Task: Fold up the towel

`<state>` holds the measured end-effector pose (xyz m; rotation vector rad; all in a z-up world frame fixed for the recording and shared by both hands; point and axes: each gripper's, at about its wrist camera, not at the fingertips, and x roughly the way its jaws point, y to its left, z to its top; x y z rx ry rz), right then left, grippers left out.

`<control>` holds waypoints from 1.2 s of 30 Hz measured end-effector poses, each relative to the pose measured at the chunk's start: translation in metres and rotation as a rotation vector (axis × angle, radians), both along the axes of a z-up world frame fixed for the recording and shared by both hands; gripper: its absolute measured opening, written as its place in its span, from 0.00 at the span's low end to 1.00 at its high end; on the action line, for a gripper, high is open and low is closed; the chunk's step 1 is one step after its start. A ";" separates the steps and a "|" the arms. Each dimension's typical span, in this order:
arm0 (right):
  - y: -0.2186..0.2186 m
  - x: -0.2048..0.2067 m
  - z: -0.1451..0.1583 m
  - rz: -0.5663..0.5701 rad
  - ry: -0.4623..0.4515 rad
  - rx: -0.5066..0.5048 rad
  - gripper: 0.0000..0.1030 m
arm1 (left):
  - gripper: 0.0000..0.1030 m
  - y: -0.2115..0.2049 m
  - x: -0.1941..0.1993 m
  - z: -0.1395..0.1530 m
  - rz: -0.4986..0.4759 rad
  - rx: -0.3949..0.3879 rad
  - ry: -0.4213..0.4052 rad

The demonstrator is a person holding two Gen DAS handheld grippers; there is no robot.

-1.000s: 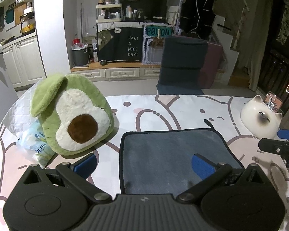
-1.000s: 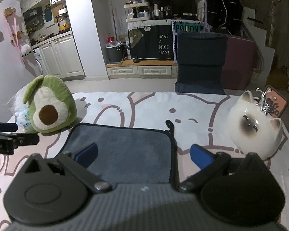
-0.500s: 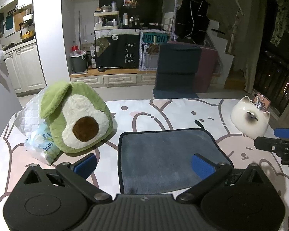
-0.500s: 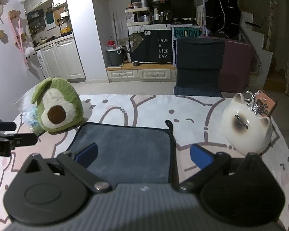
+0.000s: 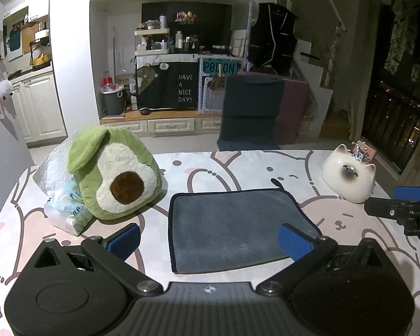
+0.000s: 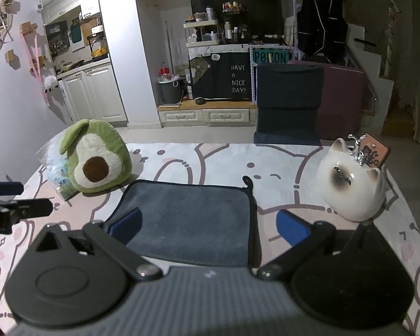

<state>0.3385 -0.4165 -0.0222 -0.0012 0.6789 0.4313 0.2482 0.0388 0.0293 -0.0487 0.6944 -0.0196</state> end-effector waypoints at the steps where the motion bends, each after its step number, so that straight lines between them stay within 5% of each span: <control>1: -0.001 -0.003 0.001 0.001 -0.003 0.001 1.00 | 1.00 -0.001 -0.003 0.001 -0.002 0.000 -0.005; 36: -0.028 -0.111 0.013 0.029 -0.117 -0.028 1.00 | 1.00 -0.027 -0.092 0.011 -0.055 0.004 -0.104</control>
